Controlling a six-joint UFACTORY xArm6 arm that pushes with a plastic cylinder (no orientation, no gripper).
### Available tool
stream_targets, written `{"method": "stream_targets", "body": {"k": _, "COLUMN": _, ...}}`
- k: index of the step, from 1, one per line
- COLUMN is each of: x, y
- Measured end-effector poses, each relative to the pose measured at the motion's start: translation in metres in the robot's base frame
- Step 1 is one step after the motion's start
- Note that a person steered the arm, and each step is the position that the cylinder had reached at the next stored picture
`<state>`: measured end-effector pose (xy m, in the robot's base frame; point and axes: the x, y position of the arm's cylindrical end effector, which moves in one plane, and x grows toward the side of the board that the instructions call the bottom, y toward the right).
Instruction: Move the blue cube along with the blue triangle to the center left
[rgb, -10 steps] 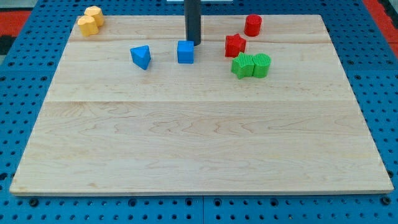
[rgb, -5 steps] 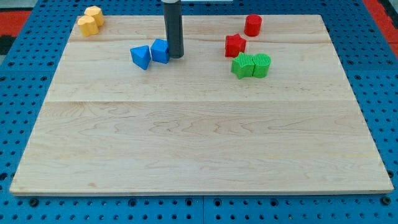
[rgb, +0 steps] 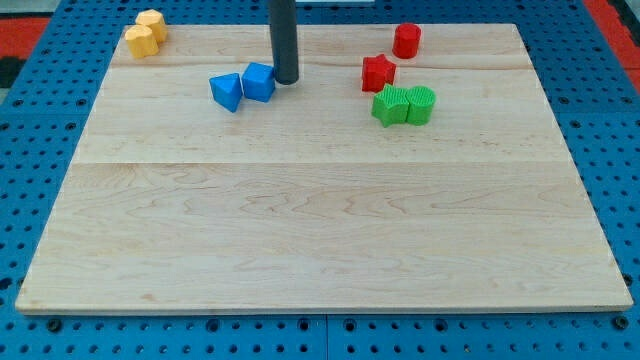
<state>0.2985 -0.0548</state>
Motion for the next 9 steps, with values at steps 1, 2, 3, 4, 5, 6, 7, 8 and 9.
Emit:
{"method": "stream_targets", "body": {"k": 1, "x": 0.002, "y": -0.029}}
{"method": "stream_targets", "body": {"k": 2, "x": 0.008, "y": -0.063}}
{"method": "stream_targets", "body": {"k": 3, "x": 0.013, "y": -0.089}}
{"method": "stream_targets", "body": {"k": 4, "x": 0.015, "y": -0.114}}
{"method": "stream_targets", "body": {"k": 5, "x": 0.018, "y": -0.136}}
{"method": "stream_targets", "body": {"k": 6, "x": 0.021, "y": -0.153}}
{"method": "stream_targets", "body": {"k": 7, "x": 0.032, "y": -0.155}}
{"method": "stream_targets", "body": {"k": 8, "x": 0.052, "y": -0.148}}
{"method": "stream_targets", "body": {"k": 9, "x": 0.068, "y": -0.141}}
